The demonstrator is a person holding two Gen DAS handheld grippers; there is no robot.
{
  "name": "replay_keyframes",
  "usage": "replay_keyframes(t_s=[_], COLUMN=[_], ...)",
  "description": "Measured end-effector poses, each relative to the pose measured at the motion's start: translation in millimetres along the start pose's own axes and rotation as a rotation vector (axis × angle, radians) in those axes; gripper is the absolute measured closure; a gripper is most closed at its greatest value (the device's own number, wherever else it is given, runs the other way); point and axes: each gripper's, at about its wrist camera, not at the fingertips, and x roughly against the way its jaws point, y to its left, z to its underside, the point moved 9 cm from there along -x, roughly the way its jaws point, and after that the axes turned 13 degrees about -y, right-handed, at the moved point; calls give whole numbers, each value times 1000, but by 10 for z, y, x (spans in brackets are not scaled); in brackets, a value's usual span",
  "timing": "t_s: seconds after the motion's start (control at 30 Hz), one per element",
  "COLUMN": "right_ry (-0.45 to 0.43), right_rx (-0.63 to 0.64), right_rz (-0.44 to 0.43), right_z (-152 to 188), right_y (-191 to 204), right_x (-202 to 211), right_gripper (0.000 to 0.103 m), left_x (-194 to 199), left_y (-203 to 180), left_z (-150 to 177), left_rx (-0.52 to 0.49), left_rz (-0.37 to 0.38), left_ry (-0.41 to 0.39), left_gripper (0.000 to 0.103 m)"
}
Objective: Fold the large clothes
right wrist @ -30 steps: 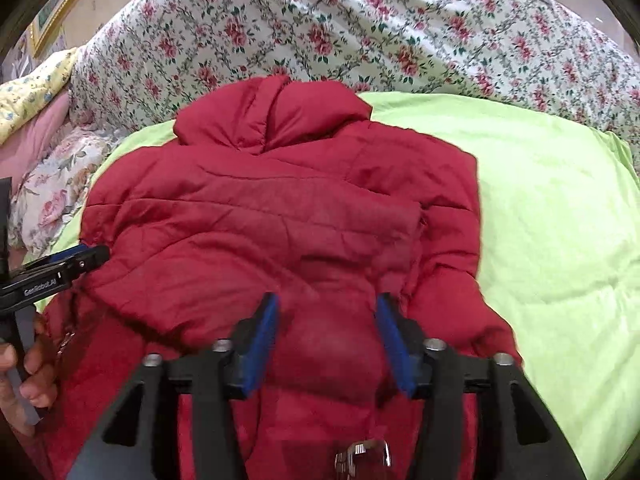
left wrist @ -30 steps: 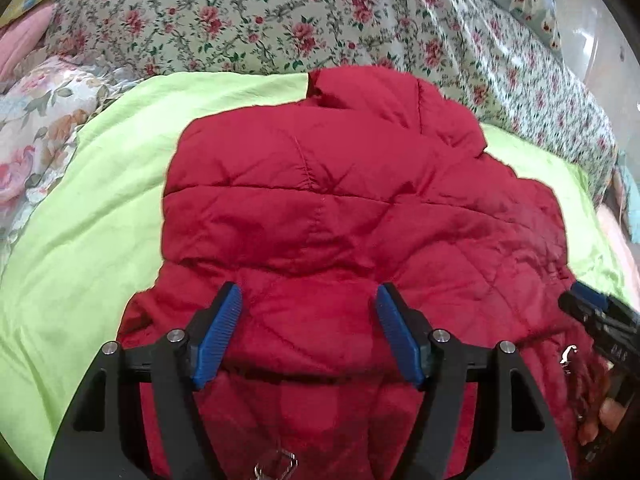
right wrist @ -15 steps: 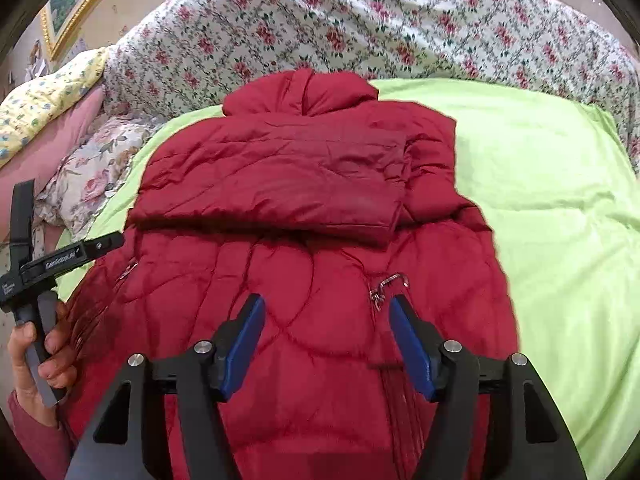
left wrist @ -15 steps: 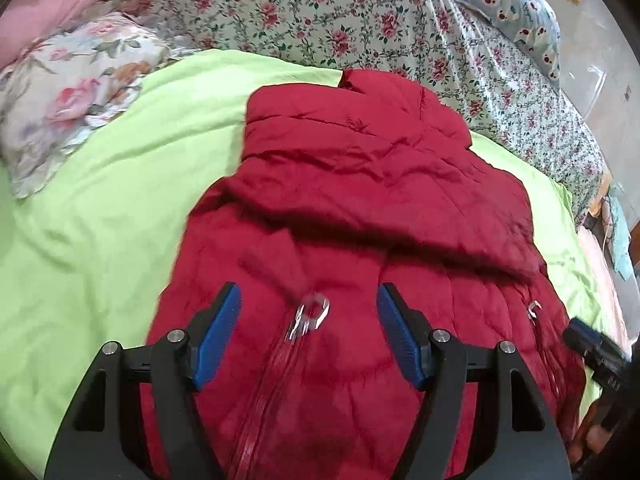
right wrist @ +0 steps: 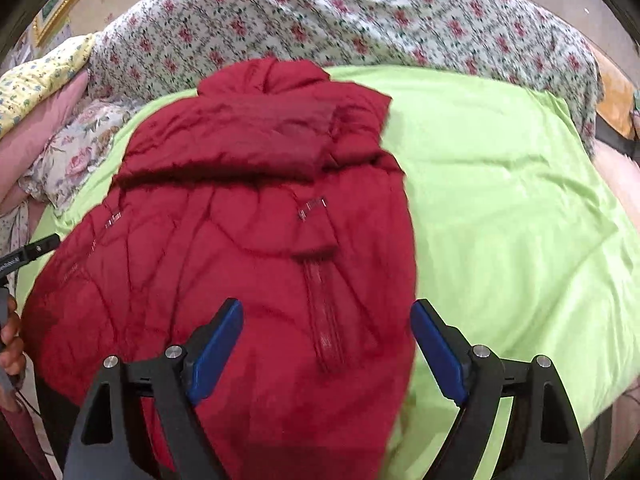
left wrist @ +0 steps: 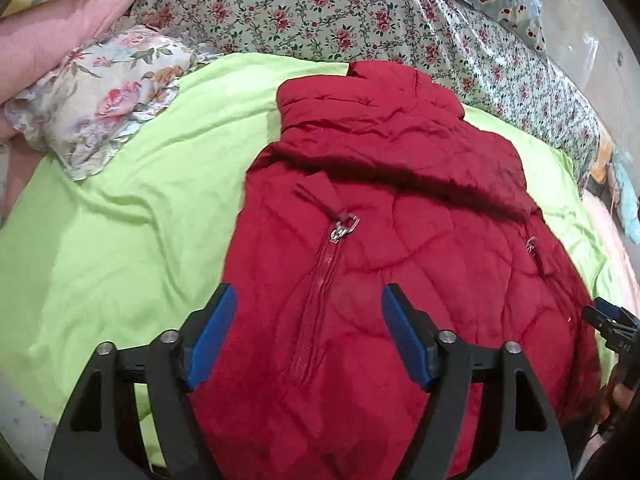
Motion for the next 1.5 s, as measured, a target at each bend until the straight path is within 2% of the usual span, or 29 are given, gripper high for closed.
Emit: replay_keyframes(t_s=[0.17, 0.3, 0.4, 0.5, 0.63, 0.8, 1.23, 1.43, 1.5], right_ry=[56, 113, 114, 118, 121, 113, 138, 158, 162], right_rx=[-16, -33, -18, 2, 28, 6, 30, 61, 78], right_rz=[1, -44, -50, -52, -45, -52, -48, -88, -90], right_z=[240, 423, 464, 479, 489, 473, 476, 521, 540], right_y=[-75, -55, -46, -45, -62, -105, -158, 23, 34], right_x=[70, 69, 105, 127, 148, 187, 264, 212, 211], right_gripper=[16, 16, 16, 17, 19, 19, 19, 19, 26], left_x=[95, 148, 164, 164, 161, 216, 399, 423, 418], left_y=[101, 165, 202, 208, 260, 271, -55, -183, -147], left_z=[95, 159, 242, 309, 364, 419, 341, 353, 415], left_rx=[7, 4, -3, 11, 5, 32, -61, -117, -124], left_rz=[6, 8, 5, 36, 24, 85, 157, 169, 164], left_ry=[16, 26, 43, 60, 73, 83, 44, 42, 57], left_gripper=[27, 27, 27, 27, 27, 27, 27, 27, 27])
